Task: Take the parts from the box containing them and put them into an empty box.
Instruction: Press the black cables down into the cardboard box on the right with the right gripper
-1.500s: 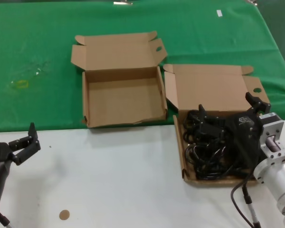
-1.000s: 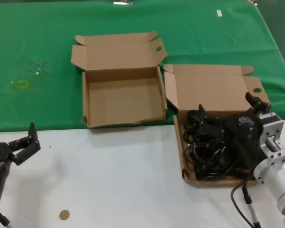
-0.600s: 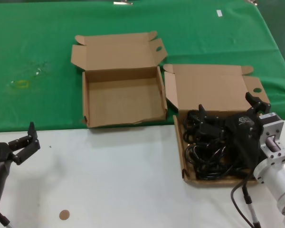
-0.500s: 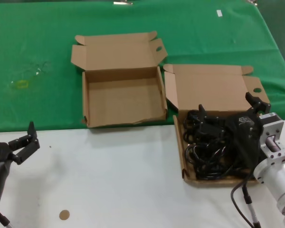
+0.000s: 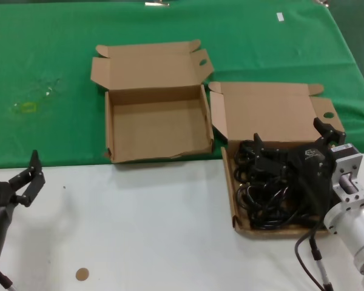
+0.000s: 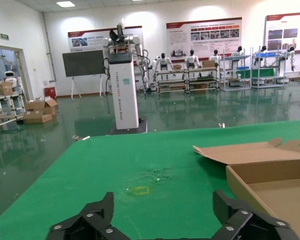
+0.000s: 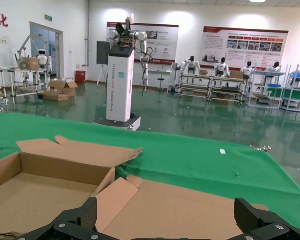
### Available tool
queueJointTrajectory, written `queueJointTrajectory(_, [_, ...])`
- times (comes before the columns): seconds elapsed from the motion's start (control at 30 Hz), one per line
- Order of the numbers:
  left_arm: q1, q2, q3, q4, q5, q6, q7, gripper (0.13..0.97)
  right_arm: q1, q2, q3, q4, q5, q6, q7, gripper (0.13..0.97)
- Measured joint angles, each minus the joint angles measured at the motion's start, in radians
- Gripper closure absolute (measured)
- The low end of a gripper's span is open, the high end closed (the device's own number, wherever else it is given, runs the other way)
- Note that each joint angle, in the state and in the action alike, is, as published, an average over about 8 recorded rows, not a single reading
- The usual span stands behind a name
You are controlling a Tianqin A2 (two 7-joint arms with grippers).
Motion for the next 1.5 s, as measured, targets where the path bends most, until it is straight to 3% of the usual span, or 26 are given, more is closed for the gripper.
queueJointTrajectory(0.2, [0.0, 0.0, 0.0, 0.0, 0.0, 0.0, 0.0, 0.437, 0.0, 0.0, 0.0, 0.0, 0.0, 0.0, 0.0, 0.129])
queueJointTrajectory(0.47, [0.0, 0.0, 0.0, 0.0, 0.0, 0.0, 0.0, 0.663, 0.0, 0.0, 0.0, 0.0, 0.0, 0.0, 0.0, 0.129])
queueJointTrajectory(0.6, [0.0, 0.0, 0.0, 0.0, 0.0, 0.0, 0.0, 0.663, -0.002, 0.0, 0.002, 0.003, -0.001, 0.005, -0.001, 0.129])
queueJointTrajectory(0.87, [0.0, 0.0, 0.0, 0.0, 0.0, 0.0, 0.0, 0.832, -0.018, 0.015, 0.001, 0.017, 0.002, 0.014, 0.004, 0.129])
queueJointTrajectory(1.17, [0.0, 0.0, 0.0, 0.0, 0.0, 0.0, 0.0, 0.928, -0.038, 0.091, -0.035, 0.044, 0.028, 0.028, 0.027, 0.129])
queueJointTrajectory(1.5, [0.0, 0.0, 0.0, 0.0, 0.0, 0.0, 0.0, 0.953, -0.038, 0.195, -0.034, 0.054, 0.016, -0.072, 0.011, 0.129])
